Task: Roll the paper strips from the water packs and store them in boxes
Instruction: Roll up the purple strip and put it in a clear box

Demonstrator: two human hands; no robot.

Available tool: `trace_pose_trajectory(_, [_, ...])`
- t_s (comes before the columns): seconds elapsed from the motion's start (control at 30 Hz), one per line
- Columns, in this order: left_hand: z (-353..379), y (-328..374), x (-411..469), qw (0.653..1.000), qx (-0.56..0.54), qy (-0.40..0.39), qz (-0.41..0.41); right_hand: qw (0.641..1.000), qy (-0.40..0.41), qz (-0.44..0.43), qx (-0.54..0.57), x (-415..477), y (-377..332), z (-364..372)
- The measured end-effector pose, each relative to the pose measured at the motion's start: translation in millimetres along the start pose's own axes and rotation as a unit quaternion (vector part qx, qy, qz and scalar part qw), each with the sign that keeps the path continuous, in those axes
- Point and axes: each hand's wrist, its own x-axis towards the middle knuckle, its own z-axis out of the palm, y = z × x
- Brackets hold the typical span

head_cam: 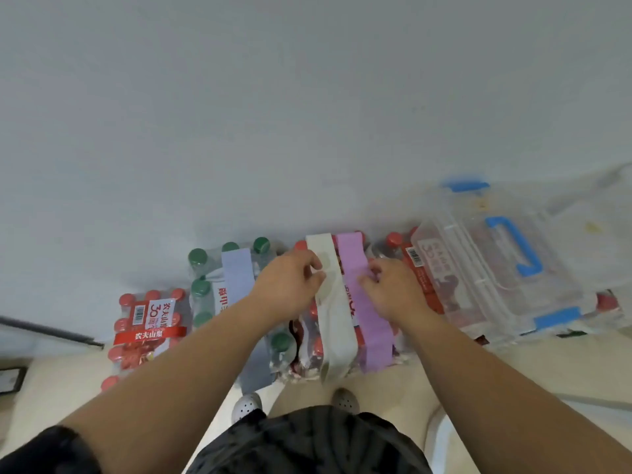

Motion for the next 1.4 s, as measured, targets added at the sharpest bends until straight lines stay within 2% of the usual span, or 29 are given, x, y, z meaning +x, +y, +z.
trace_pose_trajectory(0.17, [36, 20, -2, 0.991, 0.122, -0.021, 0.041, 0.999, -0.017, -0.025, -0.029, 26, 5, -5])
trace_pose_trajectory(0.3, [50, 22, -15, 0.973, 0.217, -0.078, 0.015, 0.998, -0.014, -0.044, -0.043, 28, 10, -2])
trace_pose_trajectory(0.53, [56, 24, -33, 0.972, 0.215, -0.088, -0.02, 0.999, -0.018, -0.037, -0.008, 34, 10, 13])
trace_pose_trajectory(0.73, [57, 28, -37, 0.976, 0.193, -0.095, -0.036, 0.997, -0.021, -0.035, -0.06, 32, 10, 13])
trace_pose_trajectory(0.8, [55, 30, -36, 0.983, 0.159, -0.08, -0.049, 0.997, -0.002, -0.067, -0.043, 23, 10, 10])
trace_pose_trajectory(0.87, [53, 36, -36, 0.993, 0.079, -0.012, -0.083, 0.994, 0.023, -0.102, 0.014, 10, 11, 5])
trace_pose_trajectory(0.93, [48, 42, -37, 0.988, -0.029, 0.056, -0.139, 0.988, 0.038, -0.125, 0.085, -7, 10, -2])
trace_pose_trajectory(1.0, [42, 46, -38, 0.966, -0.169, 0.065, -0.184, 0.98, 0.032, -0.139, 0.136, -26, 9, -8])
trace_pose_trajectory(1.07, [36, 52, -41, 0.924, -0.32, 0.033, -0.206, 0.973, 0.025, -0.144, 0.179, -48, 9, -14])
trace_pose_trajectory(1.13, [30, 58, -46, 0.891, -0.41, 0.009, -0.197, 0.964, 0.015, -0.164, 0.21, -73, 9, -23])
trace_pose_trajectory(1.2, [20, 65, -54, 0.873, -0.458, 0.014, -0.17, 0.962, 0.007, -0.188, 0.199, -96, 4, -36])
trace_pose_trajectory(1.3, [-4, 74, -77, 0.871, -0.476, 0.008, -0.121, 0.964, -0.006, -0.19, 0.185, -127, -10, -58])
trace_pose_trajectory(1.4, [-35, 78, -112, 0.879, -0.472, -0.013, -0.06, 0.947, -0.061, -0.138, 0.285, -158, -31, -76])
